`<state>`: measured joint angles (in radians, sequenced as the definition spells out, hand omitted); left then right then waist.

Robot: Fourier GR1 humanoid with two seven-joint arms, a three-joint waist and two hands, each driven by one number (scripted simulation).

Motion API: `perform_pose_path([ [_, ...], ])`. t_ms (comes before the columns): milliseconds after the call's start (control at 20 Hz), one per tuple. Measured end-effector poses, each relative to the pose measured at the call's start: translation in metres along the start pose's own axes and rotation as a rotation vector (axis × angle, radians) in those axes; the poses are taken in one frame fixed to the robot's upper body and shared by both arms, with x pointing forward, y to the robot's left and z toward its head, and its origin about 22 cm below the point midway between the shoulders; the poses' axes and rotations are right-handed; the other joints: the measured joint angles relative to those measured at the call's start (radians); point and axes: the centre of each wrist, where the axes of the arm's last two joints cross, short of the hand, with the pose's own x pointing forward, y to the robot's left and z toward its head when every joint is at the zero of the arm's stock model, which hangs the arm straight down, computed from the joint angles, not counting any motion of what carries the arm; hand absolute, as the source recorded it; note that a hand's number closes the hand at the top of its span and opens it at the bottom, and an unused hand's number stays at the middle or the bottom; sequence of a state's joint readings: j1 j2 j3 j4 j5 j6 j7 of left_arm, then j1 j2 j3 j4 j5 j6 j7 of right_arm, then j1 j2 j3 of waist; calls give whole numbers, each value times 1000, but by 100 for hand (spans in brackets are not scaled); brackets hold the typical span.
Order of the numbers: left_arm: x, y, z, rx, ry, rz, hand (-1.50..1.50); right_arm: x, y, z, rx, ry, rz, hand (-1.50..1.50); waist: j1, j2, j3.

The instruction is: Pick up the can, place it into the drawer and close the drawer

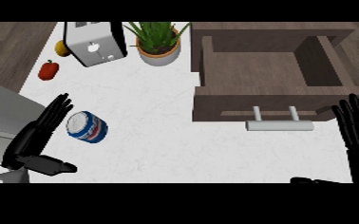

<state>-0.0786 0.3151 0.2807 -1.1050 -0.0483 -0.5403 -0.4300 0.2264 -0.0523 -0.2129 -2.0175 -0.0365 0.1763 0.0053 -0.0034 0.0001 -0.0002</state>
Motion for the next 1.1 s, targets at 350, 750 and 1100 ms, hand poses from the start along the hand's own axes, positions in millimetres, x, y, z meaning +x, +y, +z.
perform_pose_path([
  [350, -15, 12, -5, 6, 20, 6, -150, 8, 2, 3, -7, -3, -5, -150, -2, 0, 0],
  [750, -37, 10, -6, 28, 67, 23, -150, 8, 1, 1, -10, -5, -6, -150, -3, 0, 0],
  [1100, -42, 8, -20, 35, 70, 23, -150, 19, 1, 0, -8, -6, -11, -150, -3, 0, 0],
])
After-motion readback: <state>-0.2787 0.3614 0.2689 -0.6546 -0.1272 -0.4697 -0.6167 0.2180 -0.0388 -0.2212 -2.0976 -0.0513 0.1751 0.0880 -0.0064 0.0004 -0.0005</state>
